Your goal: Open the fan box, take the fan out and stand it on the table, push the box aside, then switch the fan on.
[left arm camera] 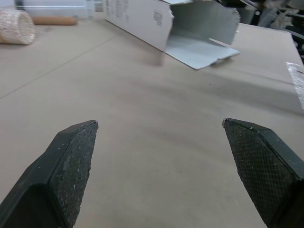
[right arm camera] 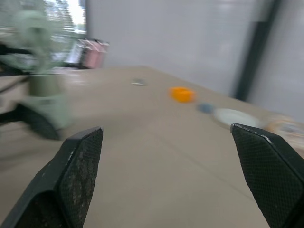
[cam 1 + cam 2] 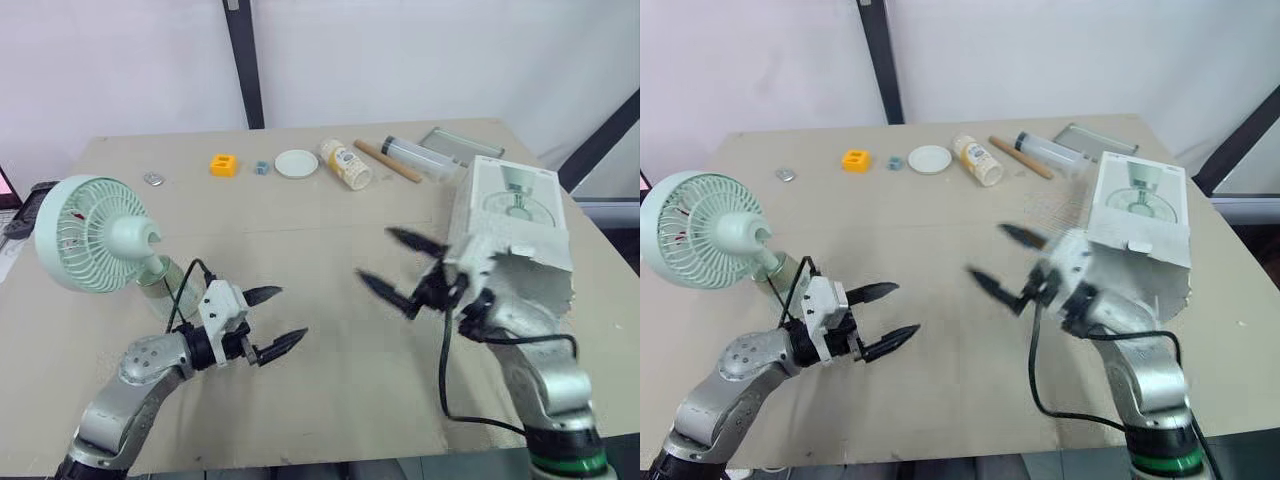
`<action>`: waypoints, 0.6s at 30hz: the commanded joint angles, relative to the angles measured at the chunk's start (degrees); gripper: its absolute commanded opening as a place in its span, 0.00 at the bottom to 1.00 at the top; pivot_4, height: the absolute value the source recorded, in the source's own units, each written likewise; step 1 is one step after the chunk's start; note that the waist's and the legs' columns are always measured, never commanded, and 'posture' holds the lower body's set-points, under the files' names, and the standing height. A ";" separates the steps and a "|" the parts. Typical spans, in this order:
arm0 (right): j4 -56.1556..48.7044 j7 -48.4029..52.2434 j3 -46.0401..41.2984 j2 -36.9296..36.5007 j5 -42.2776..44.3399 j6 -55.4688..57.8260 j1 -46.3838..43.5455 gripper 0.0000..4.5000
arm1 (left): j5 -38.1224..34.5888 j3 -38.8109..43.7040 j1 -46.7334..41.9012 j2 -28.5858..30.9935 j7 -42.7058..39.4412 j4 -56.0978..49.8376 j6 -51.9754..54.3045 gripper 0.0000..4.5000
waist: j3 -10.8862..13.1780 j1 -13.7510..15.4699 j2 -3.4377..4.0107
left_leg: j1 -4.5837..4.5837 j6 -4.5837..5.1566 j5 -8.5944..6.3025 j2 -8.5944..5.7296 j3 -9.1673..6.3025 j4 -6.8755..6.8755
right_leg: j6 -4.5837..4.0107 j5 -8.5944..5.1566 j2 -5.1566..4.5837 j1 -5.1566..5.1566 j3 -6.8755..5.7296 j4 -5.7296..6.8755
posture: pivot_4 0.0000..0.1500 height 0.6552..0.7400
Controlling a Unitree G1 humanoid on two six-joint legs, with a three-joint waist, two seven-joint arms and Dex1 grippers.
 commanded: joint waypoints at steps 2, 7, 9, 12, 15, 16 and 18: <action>13.06 24.82 9.19 -2.81 5.68 -4.57 -6.10 0.97 | -1.57 6.45 4.02 -3.04 7.57 -1.81 0.95 1.00 | 0.02 0.40 -0.08 | 0.00 0.06 -0.04 0.00 -0.08 0.00 | 0.00 0.00 -0.01 0.01 -0.09 -0.01 | 1.00 1.00; 21.17 31.99 10.43 -3.37 4.78 -8.22 -10.59 0.97 | -1.68 9.33 9.05 -5.84 13.54 -6.14 1.69 1.00 | 0.04 0.64 -0.12 | -0.06 0.04 -0.03 -0.05 -0.15 0.01 | 0.01 0.00 -0.23 -0.03 -0.17 -0.05 | 1.00 1.00; 23.00 33.00 10.60 -3.07 4.67 -8.85 -11.91 0.97 | -2.61 10.81 11.02 -7.13 16.01 -8.00 2.35 1.00 | 0.05 0.61 -0.12 | -0.06 0.03 -0.04 -0.03 -0.13 0.01 | 0.01 0.00 -0.24 -0.05 -0.13 -0.04 | 1.00 1.00; 24.85 33.80 10.78 -2.68 4.13 -10.24 -13.25 0.97 | -3.98 13.12 14.10 -8.86 19.29 -10.68 3.25 1.00 | 0.05 0.56 -0.13 | -0.06 0.02 -0.04 -0.03 -0.12 0.01 | 0.01 0.00 -0.28 -0.05 -0.13 -0.04 | 1.00 1.00; 25.60 33.80 10.70 -2.60 3.53 -10.83 -13.77 0.97 | -4.52 15.79 17.15 -10.82 22.56 -12.86 3.00 1.00 | 0.06 0.70 -0.15 | -0.06 0.02 -0.05 -0.03 -0.15 0.00 | 0.01 0.00 -0.30 -0.06 -0.17 -0.04 | 1.00 1.00; 25.84 33.74 10.64 -2.53 3.38 -11.05 -13.90 0.97 | -4.25 16.43 18.16 -11.18 23.30 -13.58 2.68 1.00 | 0.06 0.70 -0.15 | -0.07 0.01 -0.05 -0.04 -0.14 0.01 | 0.01 0.01 -0.32 -0.06 -0.16 -0.04 | 1.00 1.00; 26.21 33.45 10.54 -2.29 3.10 -11.64 -13.95 0.97 | -3.62 17.77 20.54 -12.13 24.69 -14.78 1.88 1.00 | 0.08 0.71 -0.19 | -0.08 0.01 -0.06 -0.05 -0.14 0.01 | 0.01 0.01 -0.34 -0.06 -0.18 -0.05 | 1.00 1.00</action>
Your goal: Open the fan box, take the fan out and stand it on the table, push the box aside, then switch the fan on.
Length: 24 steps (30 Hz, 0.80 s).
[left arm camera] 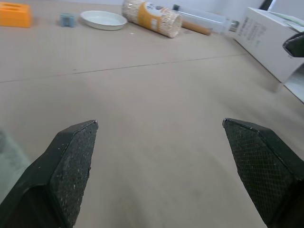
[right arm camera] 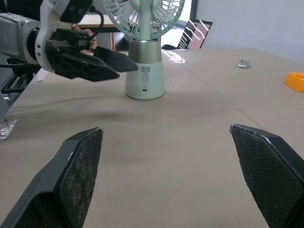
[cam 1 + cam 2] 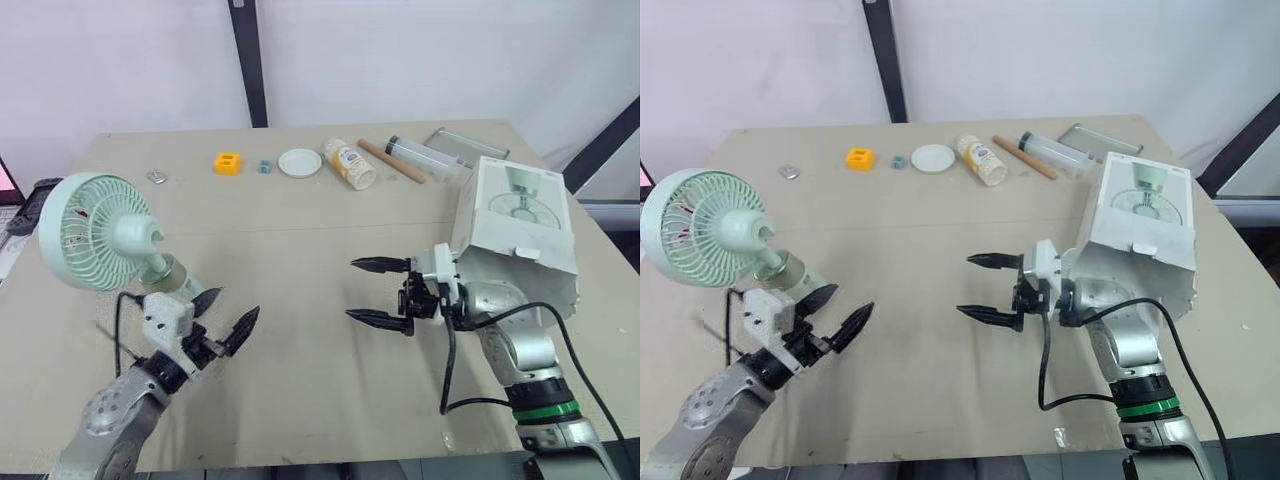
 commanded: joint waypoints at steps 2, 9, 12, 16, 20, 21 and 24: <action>0.97 -0.18 -0.35 0.71 -1.11 -2.98 -1.07 0.97 | -0.40 7.55 8.65 -4.91 7.74 -7.00 -2.54 1.00 | 0.01 0.06 -0.01 | 0.00 -0.02 0.00 0.01 0.01 0.00 | 0.00 0.00 0.02 -0.01 0.02 0.00 | 1.00 1.00; 3.05 -1.89 -0.45 2.23 -2.25 -4.49 -1.88 0.97 | -4.07 18.16 13.94 -7.73 11.34 -7.14 -5.30 1.00 | 0.10 0.46 -0.19 | 0.00 -0.05 0.00 0.00 0.02 0.00 | 0.00 0.00 0.02 0.02 0.01 -0.03 | 1.00 1.00; 4.13 -1.98 -0.36 2.84 -2.54 -5.14 -2.44 0.97 | -6.60 22.22 13.52 -6.44 11.25 -6.49 -5.28 1.00 | 0.12 0.50 -0.22 | 0.00 -0.06 0.00 0.04 0.03 0.00 | 0.00 0.00 0.03 0.00 -0.01 -0.03 | 1.00 1.00; 5.30 -1.77 -0.34 3.29 -2.82 -5.82 -3.05 0.97 | -10.22 26.31 12.23 -4.18 11.05 -5.74 -4.23 1.00 | 0.17 0.50 -0.30 | -0.02 -0.07 -0.01 0.02 0.02 0.00 | 0.00 0.00 0.01 -0.01 -0.04 -0.06 | 1.00 1.00; 6.47 -1.36 -0.20 3.70 -3.26 -6.55 -3.80 0.97 | -13.45 29.29 11.11 -1.98 10.95 -4.36 -3.45 1.00 | 0.17 0.49 -0.29 | -0.02 -0.11 0.01 0.03 0.02 -0.01 | 0.00 0.00 0.02 -0.01 -0.03 -0.06 | 1.00 1.00; 6.86 -1.33 -0.15 3.84 -3.39 -6.83 -4.00 0.97 | -14.11 29.76 10.75 -1.46 11.21 -4.31 -3.14 1.00 | 0.17 0.48 -0.30 | -0.02 -0.11 0.01 0.02 0.03 -0.01 | -0.01 0.00 0.02 -0.01 -0.02 -0.06 | 1.00 1.00; 7.80 -1.55 0.07 4.48 -3.84 -7.74 -4.38 0.97 | -15.83 30.74 9.27 -0.10 12.27 -4.29 -2.11 1.00 | 0.18 0.49 -0.33 | -0.02 -0.13 0.02 0.03 0.02 0.00 | -0.01 0.00 0.01 -0.02 -0.04 -0.06 | 1.00 1.00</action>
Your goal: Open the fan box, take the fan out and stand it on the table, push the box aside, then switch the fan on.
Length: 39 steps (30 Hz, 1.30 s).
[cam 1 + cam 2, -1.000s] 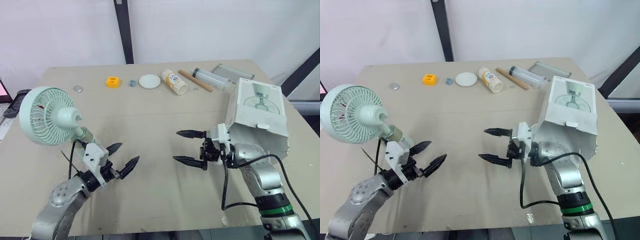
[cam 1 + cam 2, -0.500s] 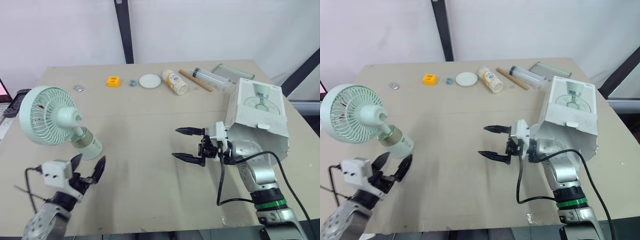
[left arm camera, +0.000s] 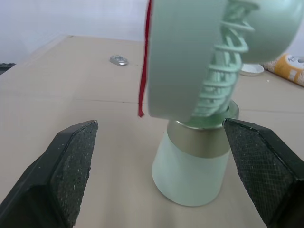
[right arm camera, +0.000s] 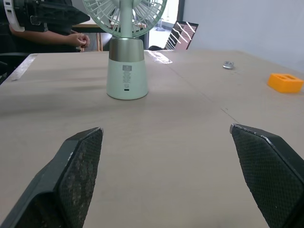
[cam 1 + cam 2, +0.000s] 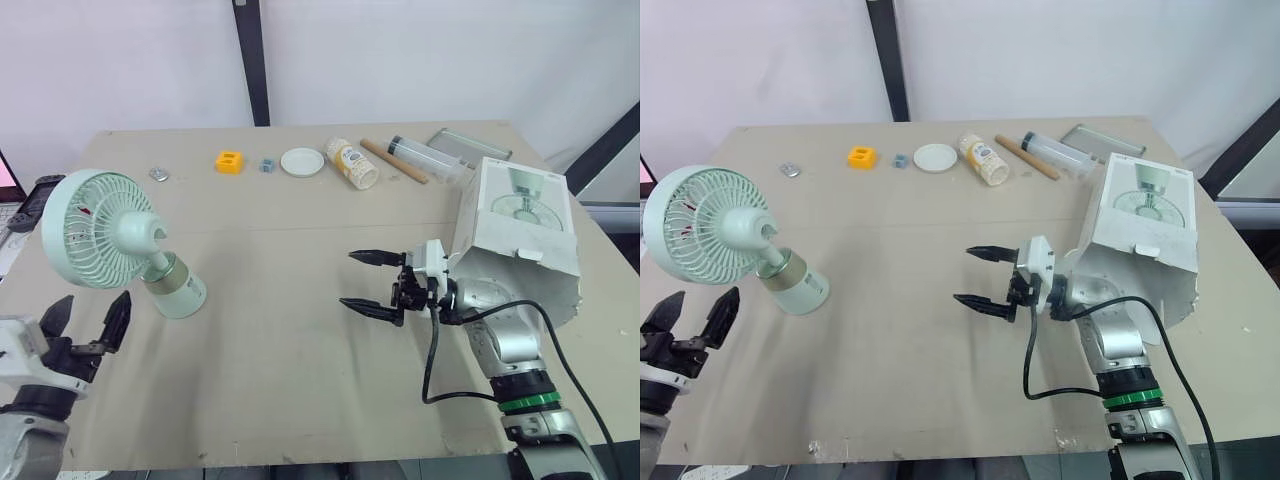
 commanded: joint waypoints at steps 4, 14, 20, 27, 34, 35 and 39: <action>0.27 -0.39 0.64 1.66 -0.89 -2.52 -0.61 0.97 | -5.05 3.03 -3.28 6.55 0.77 -0.57 3.77 1.00 | 0.02 0.00 -0.03 | -0.01 -0.17 0.09 0.01 -0.03 0.00 | 0.00 0.00 0.01 -0.01 -0.02 0.01 | 1.00 1.00; 0.60 -0.61 0.95 1.88 -1.48 -3.48 -0.63 0.97 | -11.95 4.78 -6.05 14.91 1.50 -0.87 10.54 1.00 | 0.02 -0.01 -0.03 | -0.01 -0.25 0.09 0.02 -0.01 -0.03 | 0.00 0.00 0.01 -0.08 0.01 0.02 | 1.00 1.00; 0.69 -0.42 0.94 1.55 -1.93 -3.90 -0.36 0.97 | -14.98 5.39 -6.39 15.67 1.22 -1.27 11.52 1.00 | 0.02 -0.03 -0.03 | -0.02 -0.27 0.10 0.03 0.01 -0.03 | 0.00 0.00 0.01 -0.10 0.02 0.02 | 1.00 1.00; 1.32 -0.26 0.59 1.22 -1.90 -3.70 -0.91 0.97 | -15.54 6.96 -6.08 18.90 0.14 0.18 13.30 1.00 | 0.03 -0.02 -0.02 | -0.02 -0.26 0.09 0.02 0.00 -0.04 | -0.01 0.00 0.01 -0.10 0.01 0.03 | 1.00 1.00; 2.14 -0.03 0.89 1.59 -2.05 -4.33 -1.34 0.97 | -14.92 5.98 -7.86 20.33 -0.79 1.68 13.48 1.00 | 0.03 -0.03 -0.02 | -0.03 -0.30 0.10 0.02 0.01 -0.07 | -0.01 0.00 0.01 -0.14 0.02 0.03 | 1.00 1.00; 2.20 -0.03 0.93 1.64 -2.11 -4.46 -1.27 0.97 | -14.69 5.89 -7.96 20.22 -0.89 1.80 13.49 1.00 | 0.03 -0.03 -0.02 | -0.03 -0.30 0.11 0.02 0.01 -0.08 | -0.01 0.00 0.01 -0.15 0.02 0.03 | 1.00 1.00; 2.15 -0.05 1.05 1.62 -2.27 -4.81 -0.87 0.97 | -14.07 6.27 -7.73 20.10 -1.87 2.37 13.41 1.00 | 0.03 -0.03 -0.02 | -0.03 -0.31 0.11 0.02 0.01 -0.09 | -0.01 0.00 0.01 -0.15 0.02 0.03 | 1.00 1.00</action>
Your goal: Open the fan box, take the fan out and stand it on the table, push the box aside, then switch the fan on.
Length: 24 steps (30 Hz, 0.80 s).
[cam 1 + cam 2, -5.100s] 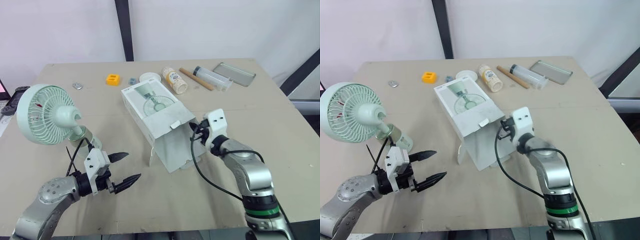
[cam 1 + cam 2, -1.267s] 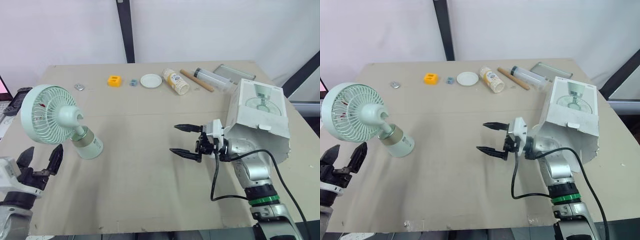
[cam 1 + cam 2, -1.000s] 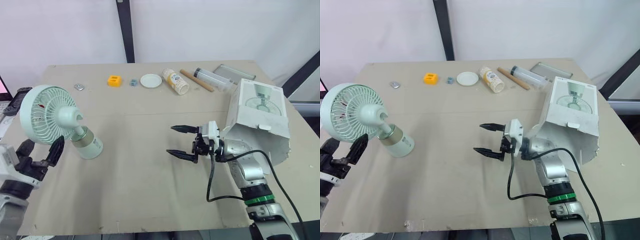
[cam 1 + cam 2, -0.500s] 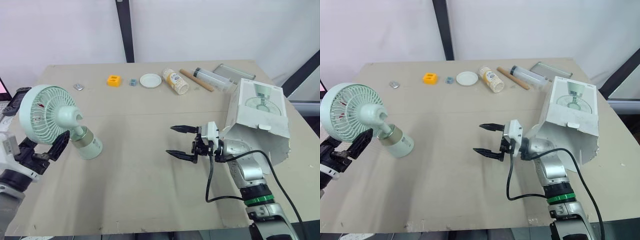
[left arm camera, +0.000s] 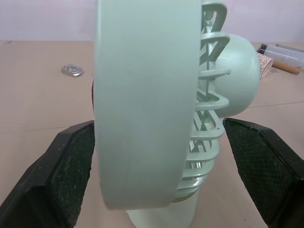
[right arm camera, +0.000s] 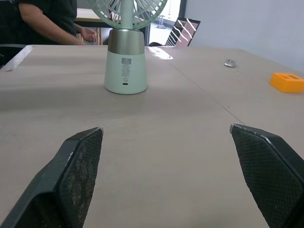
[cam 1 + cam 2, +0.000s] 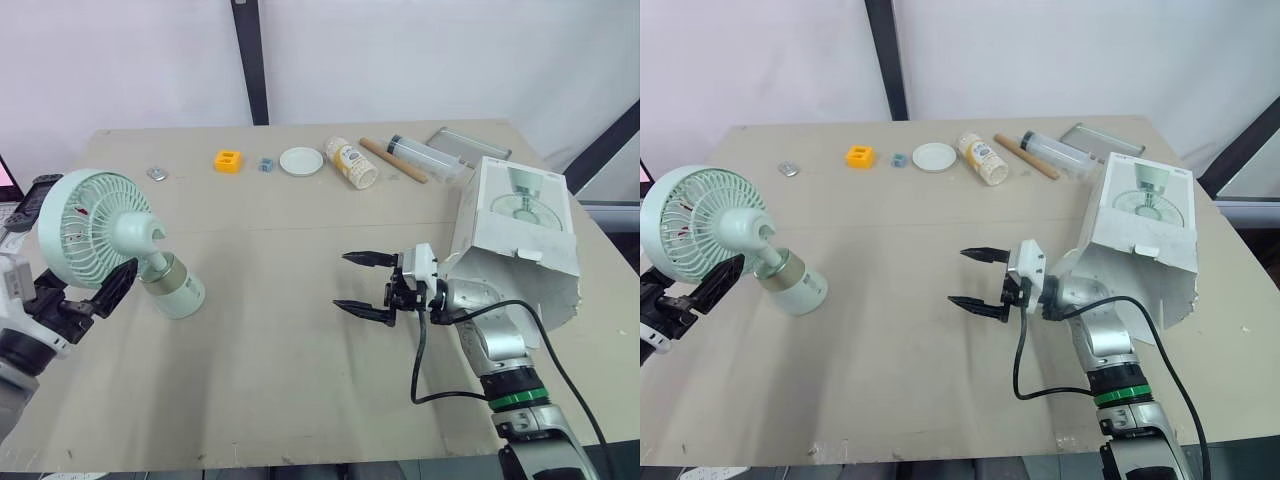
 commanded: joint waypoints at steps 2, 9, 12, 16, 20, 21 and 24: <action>-0.75 0.05 -0.28 -0.08 0.17 -1.13 -0.26 1.00 | 0.33 1.70 0.09 0.91 -1.56 0.48 -0.07 0.88 | 0.00 0.00 0.00 | 0.00 0.00 0.00 0.00 0.00 0.00 | 0.00 0.00 0.00 0.00 0.00 0.00 | 1.00 1.00; -1.11 -0.28 -0.26 -0.17 0.00 -0.85 -0.03 1.00 | 0.68 1.03 -0.51 1.41 -3.06 0.79 0.24 0.43 | 0.00 0.01 0.00 | 0.00 0.00 0.00 -0.01 0.00 -0.02 | 0.00 0.00 -0.01 -0.01 0.00 0.00 | 1.00 1.00; -1.13 -0.34 -0.21 -0.16 -0.10 -0.73 -0.01 1.00 | 0.96 0.92 -0.83 1.62 -3.61 0.95 0.45 0.42 | 0.00 0.01 0.00 | -0.01 0.01 0.00 -0.01 -0.01 -0.02 | 0.00 0.00 -0.02 -0.01 -0.01 0.00 | 1.00 1.00; -1.27 -0.41 -0.10 -0.16 -0.19 -0.48 0.05 1.00 | 1.34 0.97 -1.15 1.78 -4.44 1.19 0.67 0.42 | 0.00 0.01 0.00 | -0.01 0.00 0.00 -0.01 -0.01 -0.03 | 0.00 0.00 -0.02 -0.02 -0.01 0.00 | 1.00 1.00; -2.55 -0.84 0.17 -0.20 -0.06 0.85 -0.30 1.00 | 1.66 0.04 -2.68 2.11 -4.95 1.05 0.43 0.42 | 0.00 0.01 0.00 | -0.01 0.00 0.00 -0.01 -0.01 -0.04 | 0.00 0.00 -0.02 -0.01 -0.01 0.00 | 1.00 1.00; -3.69 -1.40 0.30 -0.14 0.23 2.27 -0.70 1.00 | 1.98 -0.99 -4.18 2.41 -4.75 0.86 0.27 0.42 | 0.01 0.02 -0.01 | -0.01 0.00 0.00 -0.01 -0.01 -0.03 | 0.00 0.00 -0.02 -0.01 -0.01 0.00 | 1.00 1.00; -7.23 -3.87 0.66 0.05 0.82 7.49 -2.09 1.00 | 2.87 -4.86 -8.93 3.01 -4.41 0.30 0.11 0.42 | 0.04 0.18 -0.06 | -0.06 -0.04 0.03 -0.05 -0.09 -0.03 | 0.00 0.00 -0.06 -0.02 -0.11 0.00 | 1.00 1.00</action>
